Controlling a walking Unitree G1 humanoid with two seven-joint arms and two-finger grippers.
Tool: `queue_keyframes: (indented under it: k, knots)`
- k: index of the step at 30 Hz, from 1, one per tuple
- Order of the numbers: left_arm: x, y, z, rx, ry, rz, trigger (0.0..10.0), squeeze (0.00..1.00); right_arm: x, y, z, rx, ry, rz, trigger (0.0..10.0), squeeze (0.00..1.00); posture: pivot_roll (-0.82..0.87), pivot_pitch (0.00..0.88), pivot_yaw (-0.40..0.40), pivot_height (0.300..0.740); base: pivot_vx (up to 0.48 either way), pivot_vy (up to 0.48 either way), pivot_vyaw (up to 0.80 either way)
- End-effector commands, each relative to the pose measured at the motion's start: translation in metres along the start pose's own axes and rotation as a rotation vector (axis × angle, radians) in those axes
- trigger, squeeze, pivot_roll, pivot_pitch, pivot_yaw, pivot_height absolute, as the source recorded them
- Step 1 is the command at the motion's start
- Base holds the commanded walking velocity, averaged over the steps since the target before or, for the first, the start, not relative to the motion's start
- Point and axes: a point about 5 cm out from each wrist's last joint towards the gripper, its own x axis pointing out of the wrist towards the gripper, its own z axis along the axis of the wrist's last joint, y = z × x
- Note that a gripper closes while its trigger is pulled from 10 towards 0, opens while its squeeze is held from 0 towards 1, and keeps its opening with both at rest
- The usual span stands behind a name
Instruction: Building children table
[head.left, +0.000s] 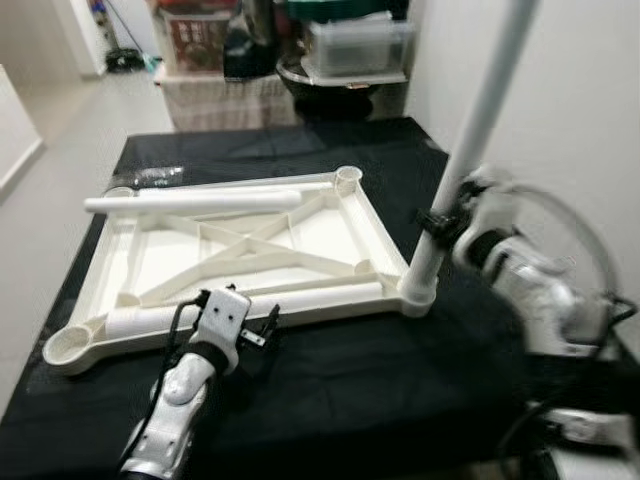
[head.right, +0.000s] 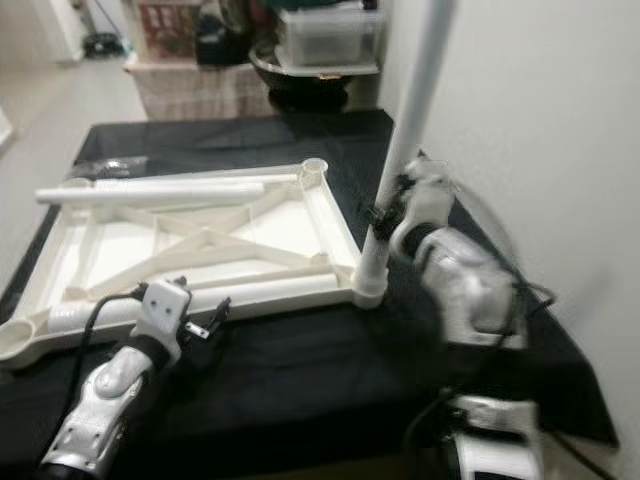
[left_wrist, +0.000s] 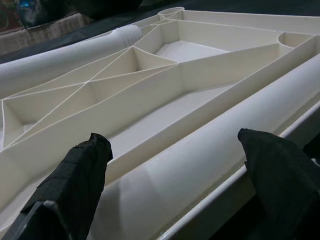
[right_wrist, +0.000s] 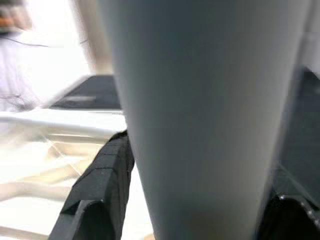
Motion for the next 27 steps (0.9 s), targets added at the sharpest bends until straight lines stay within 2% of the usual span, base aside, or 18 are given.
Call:
queue_keyframes:
  k: [1,2,3,4,8,13,14,15,16,17,18,19,20,21,22,23,24,27]
  knots:
    - [-0.003,-0.002,-0.010,0.004,0.049,-0.007,10.0,0.00,0.002,0.009,-0.007,0.028,0.007,0.119,9.3,0.00,-0.02,0.000,-0.048,0.740,0.000,0.000,0.00]
    - [-0.002,-0.003,-0.010,0.004,0.048,-0.011,10.0,0.00,-0.003,0.000,-0.003,0.000,0.012,0.140,9.3,0.00,-0.02,0.000,-0.050,0.740,0.000,0.000,0.00]
    - [-0.002,-0.003,-0.010,0.004,0.048,-0.011,10.0,0.00,-0.003,0.000,-0.003,0.000,0.012,0.140,9.3,0.00,-0.02,0.000,-0.050,0.740,0.000,0.000,0.00]
    - [-0.002,-0.002,-0.010,0.005,0.048,-0.011,10.0,0.00,-0.006,-0.011,-0.005,-0.028,0.040,0.093,0.0,0.00,-0.02,0.000,-0.053,0.740,0.000,0.000,0.00]
    - [-0.003,-0.001,-0.010,0.008,0.048,-0.007,10.0,0.00,-0.009,-0.017,-0.008,-0.020,0.054,0.093,0.0,0.00,-0.01,0.000,-0.056,0.740,0.000,0.000,0.00]
    - [-0.004,-0.001,-0.010,0.008,0.049,-0.009,10.0,0.00,-0.008,-0.006,-0.020,0.033,0.042,0.145,0.0,0.00,-0.01,0.000,-0.050,0.740,0.000,0.000,0.00]
    - [-0.004,-0.001,-0.010,0.010,0.049,-0.013,10.0,0.00,0.001,-0.012,-0.033,0.047,0.097,-0.028,0.0,0.00,-0.01,0.000,-0.053,0.740,0.000,0.000,0.00]
    - [-0.004,-0.001,-0.010,0.010,0.049,-0.013,10.0,0.00,0.001,-0.012,-0.033,0.047,0.097,-0.028,0.0,0.00,-0.01,0.000,-0.053,0.740,0.000,0.000,0.00]
    - [-0.005,-0.001,-0.010,0.011,0.049,-0.013,10.0,0.00,0.007,-0.011,-0.045,-0.026,0.156,-0.229,0.0,0.00,0.00,0.000,-0.053,0.740,0.000,0.000,0.00]
    - [-0.005,-0.001,-0.010,0.011,0.049,-0.013,10.0,0.00,0.007,-0.011,-0.045,-0.026,0.156,-0.229,0.0,0.00,0.00,0.000,-0.053,0.740,0.000,0.000,0.00]
    - [-0.005,0.000,-0.010,0.013,0.049,-0.013,10.0,0.00,0.010,-0.011,-0.050,-0.096,0.185,-0.354,0.0,0.00,0.00,0.000,-0.053,0.740,0.000,0.000,0.00]
    - [-0.005,0.000,-0.010,0.013,0.049,-0.013,10.0,0.00,0.010,-0.011,-0.050,-0.096,0.185,-0.354,0.0,0.00,0.00,0.000,-0.053,0.740,0.000,0.000,0.00]
    - [-0.006,0.001,-0.010,0.013,0.050,-0.009,10.0,0.00,0.009,-0.008,-0.053,-0.023,0.156,-0.530,0.0,0.00,0.00,0.000,-0.050,0.740,0.000,0.000,0.00]
    - [-0.006,0.001,-0.010,0.015,0.052,-0.013,10.0,0.00,0.008,0.014,-0.058,0.034,0.147,-0.567,10.0,0.00,-0.01,0.000,-0.042,0.740,0.000,0.000,0.00]
    - [-0.006,0.001,-0.010,0.015,0.052,-0.013,10.0,0.00,0.008,0.014,-0.058,0.034,0.147,-0.567,10.0,0.00,-0.01,0.000,-0.042,0.740,0.000,0.000,0.00]
    - [-0.006,0.000,-0.011,0.016,0.054,-0.016,10.0,0.00,0.005,0.028,-0.057,0.070,0.129,-0.580,10.0,0.00,-0.01,0.000,-0.042,0.740,0.000,0.000,0.00]
    - [-0.006,0.000,-0.011,0.016,0.054,-0.018,10.0,0.00,0.004,0.035,-0.050,0.100,0.101,-0.551,10.0,0.49,-0.02,0.000,-0.040,0.740,0.000,0.000,0.00]
    - [-0.005,0.000,-0.011,0.016,0.054,-0.019,10.0,0.00,0.005,0.037,-0.045,0.099,0.081,-0.511,10.0,0.49,-0.02,0.000,-0.040,0.740,0.000,0.000,0.00]
